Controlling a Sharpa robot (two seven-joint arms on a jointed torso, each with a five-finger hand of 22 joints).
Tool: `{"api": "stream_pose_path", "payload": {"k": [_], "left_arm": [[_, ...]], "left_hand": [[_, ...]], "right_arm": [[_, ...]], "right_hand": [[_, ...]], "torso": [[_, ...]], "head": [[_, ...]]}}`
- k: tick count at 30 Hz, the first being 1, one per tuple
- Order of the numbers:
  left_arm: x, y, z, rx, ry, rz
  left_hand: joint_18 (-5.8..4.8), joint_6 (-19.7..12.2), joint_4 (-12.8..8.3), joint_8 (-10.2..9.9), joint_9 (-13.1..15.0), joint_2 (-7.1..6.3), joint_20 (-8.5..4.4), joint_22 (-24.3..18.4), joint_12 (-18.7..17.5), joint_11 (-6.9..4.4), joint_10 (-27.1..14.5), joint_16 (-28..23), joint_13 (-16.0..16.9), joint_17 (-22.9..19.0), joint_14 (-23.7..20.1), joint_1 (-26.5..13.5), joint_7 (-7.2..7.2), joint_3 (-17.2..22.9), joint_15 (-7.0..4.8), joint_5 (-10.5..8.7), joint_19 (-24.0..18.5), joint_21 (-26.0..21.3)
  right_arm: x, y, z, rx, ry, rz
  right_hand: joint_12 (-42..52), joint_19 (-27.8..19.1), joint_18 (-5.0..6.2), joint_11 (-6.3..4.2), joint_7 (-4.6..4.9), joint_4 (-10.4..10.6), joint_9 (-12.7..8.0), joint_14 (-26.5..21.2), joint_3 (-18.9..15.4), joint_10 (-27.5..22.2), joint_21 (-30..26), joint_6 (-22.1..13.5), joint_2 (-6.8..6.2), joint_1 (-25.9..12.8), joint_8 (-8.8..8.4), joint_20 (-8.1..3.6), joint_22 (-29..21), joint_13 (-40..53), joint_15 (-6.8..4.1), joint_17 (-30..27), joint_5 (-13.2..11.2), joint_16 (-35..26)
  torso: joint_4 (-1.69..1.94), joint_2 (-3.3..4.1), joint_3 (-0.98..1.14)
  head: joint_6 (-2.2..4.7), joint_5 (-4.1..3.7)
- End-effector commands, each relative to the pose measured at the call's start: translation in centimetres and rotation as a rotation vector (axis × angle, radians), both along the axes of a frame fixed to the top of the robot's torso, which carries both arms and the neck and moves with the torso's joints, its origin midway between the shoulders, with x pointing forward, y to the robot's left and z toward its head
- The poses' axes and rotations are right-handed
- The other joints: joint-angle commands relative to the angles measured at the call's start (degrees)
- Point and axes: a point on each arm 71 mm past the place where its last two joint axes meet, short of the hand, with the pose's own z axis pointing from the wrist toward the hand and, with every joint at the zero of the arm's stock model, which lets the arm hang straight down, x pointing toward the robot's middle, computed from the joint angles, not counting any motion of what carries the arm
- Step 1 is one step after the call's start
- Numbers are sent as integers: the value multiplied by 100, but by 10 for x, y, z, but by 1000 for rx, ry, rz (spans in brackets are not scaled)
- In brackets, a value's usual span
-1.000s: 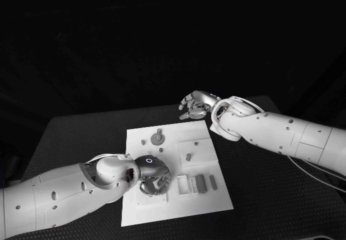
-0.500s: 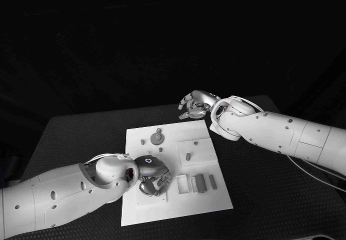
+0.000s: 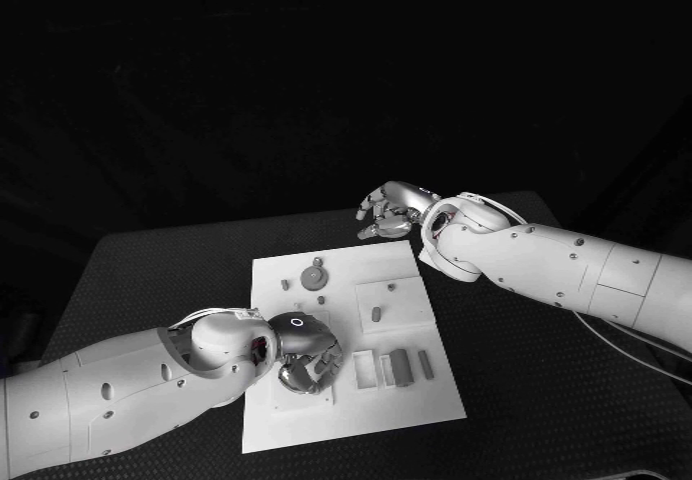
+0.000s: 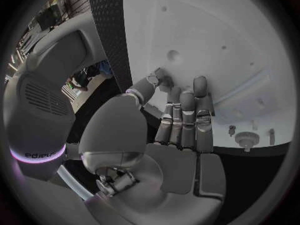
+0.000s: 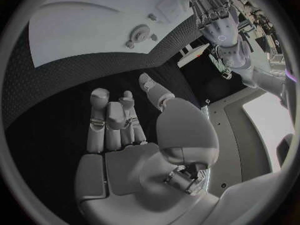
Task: Assemble the parts on the task board
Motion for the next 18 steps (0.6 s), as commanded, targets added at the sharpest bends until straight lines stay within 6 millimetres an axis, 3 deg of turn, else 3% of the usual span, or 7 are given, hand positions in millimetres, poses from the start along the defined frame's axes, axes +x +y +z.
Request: {"api": "stream_pose_path", "payload": {"k": [1, 7, 18], "left_arm": [[0, 0, -1, 7, 2, -13], [0, -1, -1, 14, -13, -22], [0, -1, -1, 6, -22, -30]], "left_hand": [[94, 102, -7, 51, 16, 113, -12, 131, 45, -20, 9, 26, -13, -5, 6, 55, 15, 58, -17, -1, 36, 43], [94, 229, -37, 112, 21, 236, -23, 134, 69, -41, 55, 47, -37, -6, 28, 126, 35, 111, -36, -1, 54, 68], [84, 397, -46, 184, 19, 332, -43, 137, 81, -65, 124, 75, -87, -8, 65, 147, 39, 124, -59, -1, 76, 110]], "right_arm": [[-1, 1, -1, -2, 5, 13], [-1, 1, -1, -1, 6, 12], [-1, 1, -1, -1, 6, 11]], "right_hand": [[17, 3, 174, 23, 97, 17, 8, -27, -16, -13, -33, -48, -9, -54, -25, -40, 45, -7, 13, 6, 32, -8], [18, 4, 174, 23, 97, 18, 8, -26, -15, -14, -33, -48, -9, -57, -26, -40, 45, -8, 13, 6, 32, -8], [20, 5, 174, 23, 96, 19, 8, -27, -13, -15, -35, -47, -7, -62, -26, -41, 46, -11, 13, 6, 32, -8]], "torso": [[2, 1, 3], [-1, 0, 3], [-2, 2, 2]], "head": [[-3, 3], [-3, 7], [-14, 8]]}}
